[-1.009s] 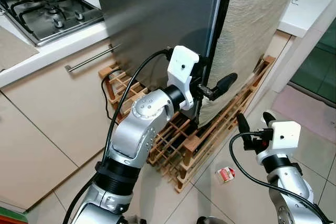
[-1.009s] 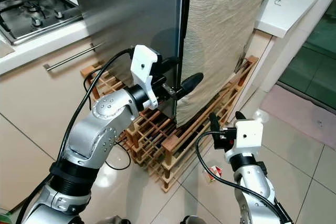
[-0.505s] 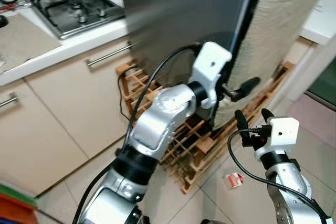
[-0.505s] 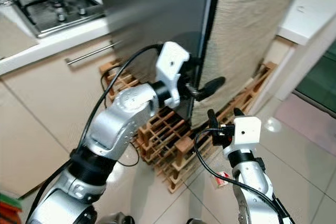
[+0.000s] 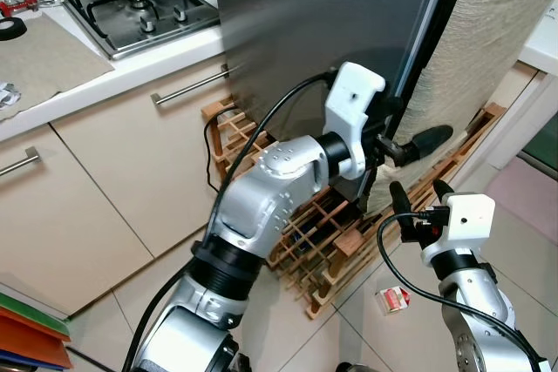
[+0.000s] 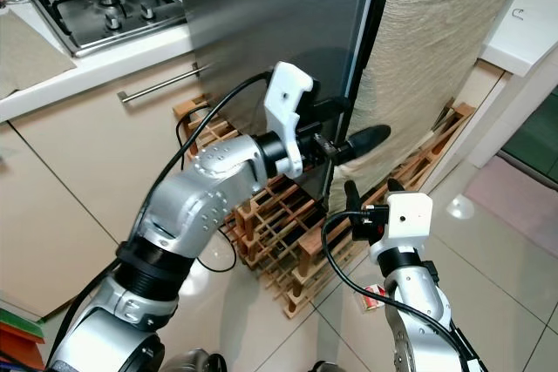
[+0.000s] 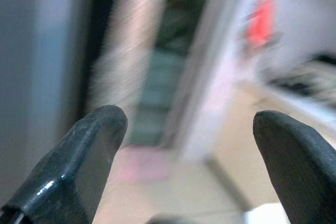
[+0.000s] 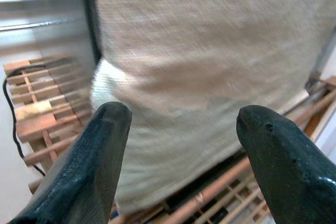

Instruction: Restocking fridge

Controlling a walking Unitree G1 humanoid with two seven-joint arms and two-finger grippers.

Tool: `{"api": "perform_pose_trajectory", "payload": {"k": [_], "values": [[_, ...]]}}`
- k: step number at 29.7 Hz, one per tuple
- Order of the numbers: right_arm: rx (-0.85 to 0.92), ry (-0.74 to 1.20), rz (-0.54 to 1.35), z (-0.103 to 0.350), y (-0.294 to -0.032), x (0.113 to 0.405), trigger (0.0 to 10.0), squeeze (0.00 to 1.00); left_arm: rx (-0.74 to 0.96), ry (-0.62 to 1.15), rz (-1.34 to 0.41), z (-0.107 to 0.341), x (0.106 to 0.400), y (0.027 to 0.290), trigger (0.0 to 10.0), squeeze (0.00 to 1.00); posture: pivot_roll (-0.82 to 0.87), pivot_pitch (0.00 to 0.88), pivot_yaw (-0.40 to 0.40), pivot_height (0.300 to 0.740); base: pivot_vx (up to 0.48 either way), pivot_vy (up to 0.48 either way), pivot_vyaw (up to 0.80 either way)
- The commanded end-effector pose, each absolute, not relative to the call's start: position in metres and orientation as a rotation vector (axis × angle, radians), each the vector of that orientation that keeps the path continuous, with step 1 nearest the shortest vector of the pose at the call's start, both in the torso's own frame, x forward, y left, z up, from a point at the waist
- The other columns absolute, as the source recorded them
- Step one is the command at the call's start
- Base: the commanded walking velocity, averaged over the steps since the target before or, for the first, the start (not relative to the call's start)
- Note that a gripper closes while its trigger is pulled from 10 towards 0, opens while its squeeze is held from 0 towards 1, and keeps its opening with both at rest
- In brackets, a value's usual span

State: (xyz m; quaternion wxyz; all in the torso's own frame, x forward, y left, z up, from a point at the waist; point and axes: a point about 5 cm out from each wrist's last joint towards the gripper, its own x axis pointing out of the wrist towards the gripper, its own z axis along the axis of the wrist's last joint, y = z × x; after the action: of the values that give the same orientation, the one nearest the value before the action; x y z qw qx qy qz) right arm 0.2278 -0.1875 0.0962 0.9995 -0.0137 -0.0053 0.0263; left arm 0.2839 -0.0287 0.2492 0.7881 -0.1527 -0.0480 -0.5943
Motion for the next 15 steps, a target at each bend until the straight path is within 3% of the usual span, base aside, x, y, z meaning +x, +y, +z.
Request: {"api": "perform_pose_trajectory", "payload": {"k": [1, 8, 15], "values": [[-0.025, 0.006, 0.038, 0.093, -0.190, 0.226, 10.0, 0.02, -0.524, -0.254, -1.531, 0.302, 0.250, -0.063, 10.0, 0.00, -0.03, 0.077, 0.037, 0.740, 0.000, 0.000, 0.00], [-0.026, 0.014, 0.036, 0.091, -0.191, 0.226, 10.0, 0.02, -0.607, -0.280, -1.581, 0.313, 0.250, -0.051, 10.0, 0.00, -0.02, 0.072, 0.034, 0.740, 0.000, 0.000, 0.00], [-0.031, -0.019, 0.008, 0.096, -0.192, 0.236, 10.0, 0.02, -0.064, -0.282, -1.182, 0.257, 0.286, -0.029, 10.0, 0.00, -0.01, 0.061, 0.034, 0.740, 0.000, 0.000, 0.00]]}}
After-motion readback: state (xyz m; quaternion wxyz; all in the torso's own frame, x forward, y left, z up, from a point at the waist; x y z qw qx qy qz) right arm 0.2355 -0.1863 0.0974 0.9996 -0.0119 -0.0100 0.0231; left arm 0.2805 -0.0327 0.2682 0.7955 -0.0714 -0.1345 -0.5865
